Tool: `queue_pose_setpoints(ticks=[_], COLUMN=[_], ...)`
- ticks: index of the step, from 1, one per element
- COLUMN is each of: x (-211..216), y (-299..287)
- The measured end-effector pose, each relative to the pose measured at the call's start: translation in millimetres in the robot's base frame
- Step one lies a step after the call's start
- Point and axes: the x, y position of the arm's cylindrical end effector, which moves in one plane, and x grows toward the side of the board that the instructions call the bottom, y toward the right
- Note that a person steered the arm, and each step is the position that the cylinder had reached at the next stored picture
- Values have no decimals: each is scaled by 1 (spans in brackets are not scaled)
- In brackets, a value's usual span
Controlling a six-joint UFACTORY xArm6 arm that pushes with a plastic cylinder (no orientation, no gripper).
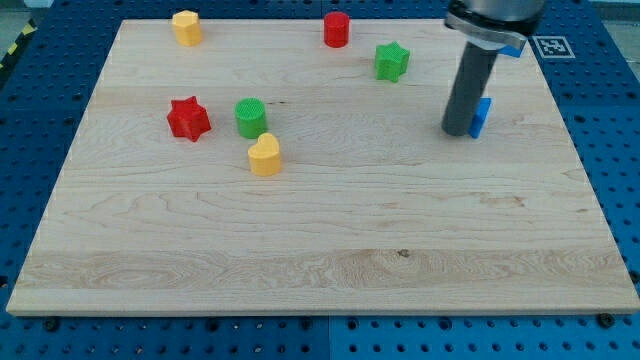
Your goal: Slightly move the blue triangle to the right
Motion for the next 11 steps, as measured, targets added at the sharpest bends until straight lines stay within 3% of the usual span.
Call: queue_pose_setpoints(ticks=[3, 4, 5, 8, 11], x=[-1, -21, -43, -31, -40], y=[-34, -30, 4, 58, -9])
